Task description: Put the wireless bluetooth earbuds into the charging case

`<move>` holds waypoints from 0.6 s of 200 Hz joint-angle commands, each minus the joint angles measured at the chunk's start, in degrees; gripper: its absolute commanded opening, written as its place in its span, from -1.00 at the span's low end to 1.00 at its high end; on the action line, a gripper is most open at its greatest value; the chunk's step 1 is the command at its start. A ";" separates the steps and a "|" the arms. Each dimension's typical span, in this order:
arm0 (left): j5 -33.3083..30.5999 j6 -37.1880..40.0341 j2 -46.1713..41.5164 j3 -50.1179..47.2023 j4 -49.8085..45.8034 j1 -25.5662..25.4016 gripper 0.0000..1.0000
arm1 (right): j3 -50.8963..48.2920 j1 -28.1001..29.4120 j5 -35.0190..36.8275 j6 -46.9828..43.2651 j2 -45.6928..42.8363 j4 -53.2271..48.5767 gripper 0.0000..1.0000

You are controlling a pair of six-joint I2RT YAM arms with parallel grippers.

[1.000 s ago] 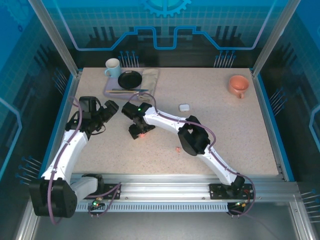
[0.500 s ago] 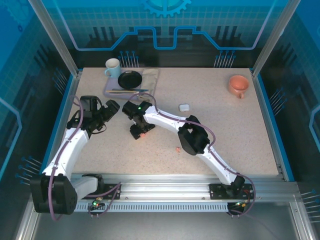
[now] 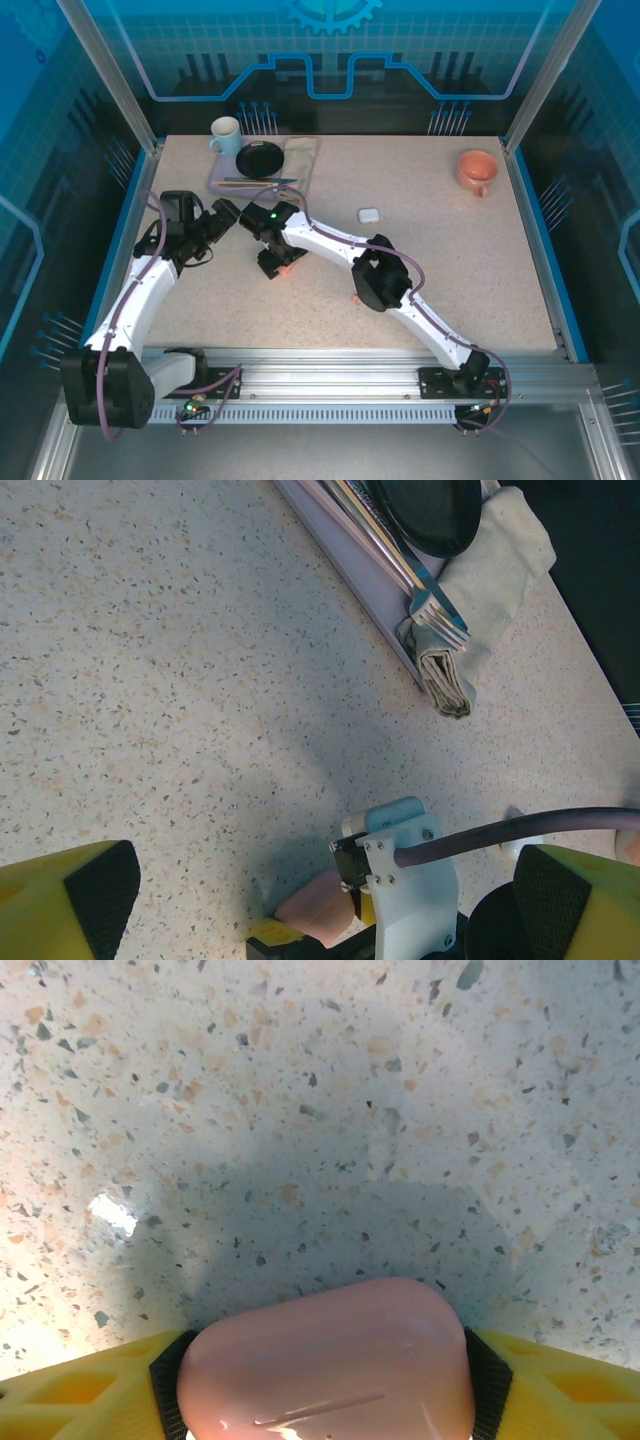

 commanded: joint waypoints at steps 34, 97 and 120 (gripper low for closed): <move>1.84 0.09 -0.26 0.38 1.04 0.33 0.98 | 1.54 0.75 2.78 -5.31 2.44 -1.43 0.51; 2.01 0.17 -0.30 0.51 1.04 0.31 0.98 | 2.08 0.47 -0.53 -9.04 2.93 -1.33 0.42; 2.10 0.26 -0.17 0.77 0.90 0.30 0.98 | 1.75 0.40 -1.65 -8.66 2.98 -1.92 0.31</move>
